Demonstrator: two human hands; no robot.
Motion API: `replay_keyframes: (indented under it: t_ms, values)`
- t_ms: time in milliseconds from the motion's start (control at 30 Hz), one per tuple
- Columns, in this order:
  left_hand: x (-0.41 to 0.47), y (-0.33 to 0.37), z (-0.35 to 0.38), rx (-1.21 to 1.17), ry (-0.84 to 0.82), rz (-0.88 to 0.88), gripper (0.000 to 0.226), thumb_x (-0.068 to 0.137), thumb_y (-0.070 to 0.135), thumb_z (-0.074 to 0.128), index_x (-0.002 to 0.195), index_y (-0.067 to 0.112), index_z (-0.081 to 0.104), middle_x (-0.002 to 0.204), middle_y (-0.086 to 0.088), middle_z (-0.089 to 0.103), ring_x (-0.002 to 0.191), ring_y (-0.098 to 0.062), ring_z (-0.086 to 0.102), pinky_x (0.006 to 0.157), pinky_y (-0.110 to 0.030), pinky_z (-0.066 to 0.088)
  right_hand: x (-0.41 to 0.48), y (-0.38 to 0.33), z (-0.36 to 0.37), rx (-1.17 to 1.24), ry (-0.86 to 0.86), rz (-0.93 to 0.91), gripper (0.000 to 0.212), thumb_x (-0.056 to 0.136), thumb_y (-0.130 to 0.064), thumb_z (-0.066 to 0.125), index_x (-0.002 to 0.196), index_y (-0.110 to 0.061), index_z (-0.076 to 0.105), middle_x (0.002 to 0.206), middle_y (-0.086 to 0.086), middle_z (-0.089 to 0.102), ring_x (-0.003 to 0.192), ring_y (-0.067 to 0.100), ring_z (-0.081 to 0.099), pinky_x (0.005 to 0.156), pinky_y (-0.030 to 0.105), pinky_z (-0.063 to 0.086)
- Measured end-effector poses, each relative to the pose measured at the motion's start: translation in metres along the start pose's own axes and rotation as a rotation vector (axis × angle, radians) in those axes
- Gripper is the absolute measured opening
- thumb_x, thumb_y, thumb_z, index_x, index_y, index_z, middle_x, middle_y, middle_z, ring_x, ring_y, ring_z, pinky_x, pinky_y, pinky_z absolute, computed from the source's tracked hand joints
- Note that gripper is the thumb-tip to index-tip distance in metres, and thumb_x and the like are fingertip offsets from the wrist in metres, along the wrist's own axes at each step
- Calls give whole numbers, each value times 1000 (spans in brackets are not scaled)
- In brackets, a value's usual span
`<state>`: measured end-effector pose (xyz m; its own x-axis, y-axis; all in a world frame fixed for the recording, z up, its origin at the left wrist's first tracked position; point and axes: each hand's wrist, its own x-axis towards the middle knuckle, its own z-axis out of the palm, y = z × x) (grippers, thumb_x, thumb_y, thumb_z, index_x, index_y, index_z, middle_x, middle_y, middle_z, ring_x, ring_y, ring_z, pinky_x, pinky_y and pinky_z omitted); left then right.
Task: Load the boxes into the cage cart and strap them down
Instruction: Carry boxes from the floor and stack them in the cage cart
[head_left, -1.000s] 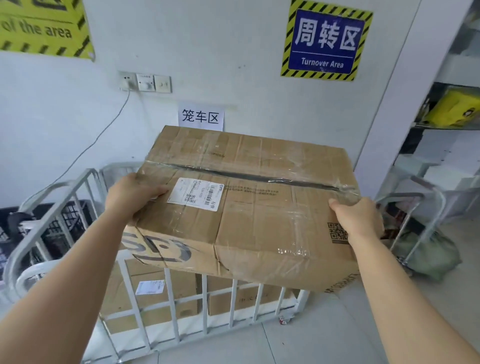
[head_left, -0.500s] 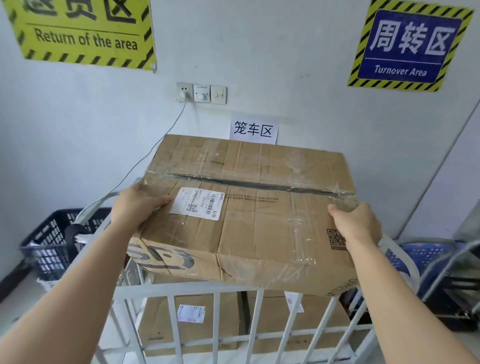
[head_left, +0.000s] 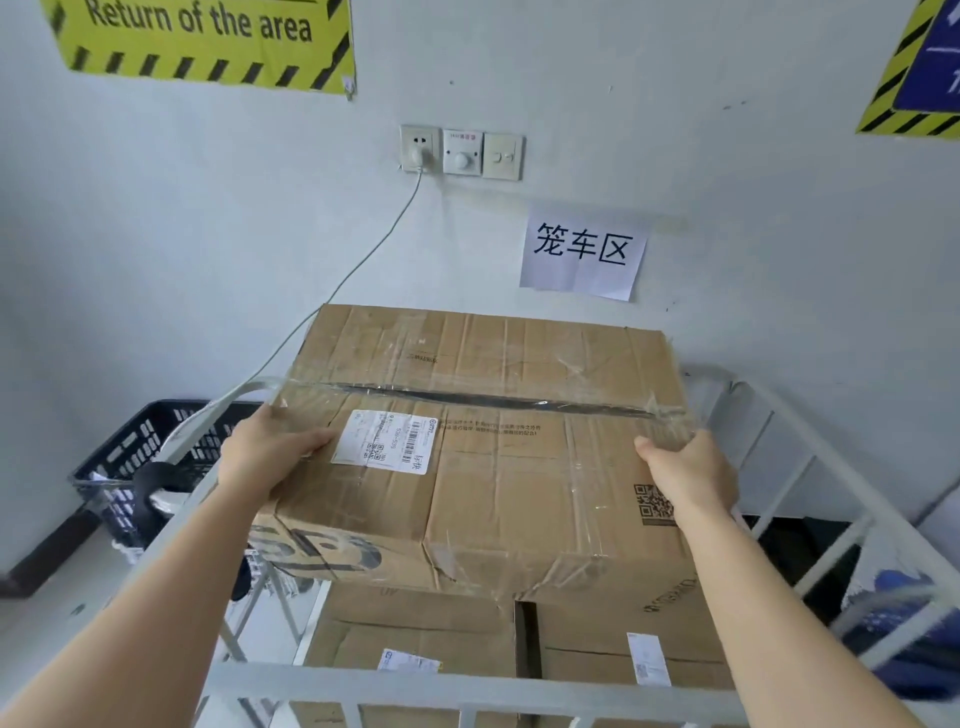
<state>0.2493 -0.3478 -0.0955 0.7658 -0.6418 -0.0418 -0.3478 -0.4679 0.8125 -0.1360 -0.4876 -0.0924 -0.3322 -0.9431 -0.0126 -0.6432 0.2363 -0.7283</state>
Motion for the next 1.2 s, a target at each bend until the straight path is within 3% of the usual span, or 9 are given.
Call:
replay_keyframes:
  t_ms: [67, 233, 467, 700, 867, 1033, 1200]
  values:
    - [16, -4, 10, -4, 6, -29, 90, 70, 43, 83, 143, 10, 41, 134, -10, 55, 117, -31, 54, 84, -36, 43, 14, -7, 20, 12, -24, -6, 67, 81, -51, 69, 127, -7, 49, 124, 16, 60, 119, 38, 52, 94, 48, 48]
    - [65, -23, 30, 15, -19, -98, 89, 63, 48, 85, 135, 12, 48, 125, -9, 61, 109, -30, 58, 92, -45, 50, 47, -22, 74, 17, -76, -1, 74, 74, -55, 74, 127, -8, 49, 127, 16, 59, 119, 39, 53, 98, 54, 46]
    - [143, -51, 60, 97, -52, -125, 88, 63, 50, 85, 134, 12, 48, 121, -11, 61, 110, -33, 57, 93, -50, 49, 80, -35, 148, -15, -119, 53, 79, 78, -50, 73, 137, -6, 44, 138, 16, 52, 131, 38, 44, 106, 50, 39]
    - [218, -77, 99, 124, -111, -138, 84, 71, 35, 84, 139, 8, 43, 133, -14, 54, 121, -34, 51, 95, -46, 43, 104, -40, 220, 7, -120, 115, 75, 77, -46, 76, 135, -8, 47, 133, 15, 55, 129, 36, 45, 105, 52, 40]
    - [260, -100, 126, 142, -134, -161, 85, 68, 38, 85, 136, 10, 44, 128, -15, 57, 116, -35, 54, 96, -51, 46, 124, -39, 265, 8, -135, 139, 76, 79, -41, 77, 140, -9, 44, 135, 16, 53, 132, 34, 42, 107, 50, 39]
    - [291, -122, 159, 168, -129, -197, 79, 68, 36, 86, 131, 10, 47, 123, -15, 59, 111, -35, 56, 91, -48, 47, 151, -33, 309, 12, -169, 148, 77, 80, -39, 77, 142, -11, 42, 138, 14, 50, 134, 32, 38, 108, 50, 37]
    - [319, -144, 192, 196, -123, -223, 79, 69, 35, 85, 132, 7, 46, 128, -15, 55, 117, -34, 53, 97, -49, 44, 178, -21, 352, -5, -204, 154, 70, 82, -37, 75, 139, -12, 44, 136, 9, 53, 128, 30, 47, 102, 44, 40]
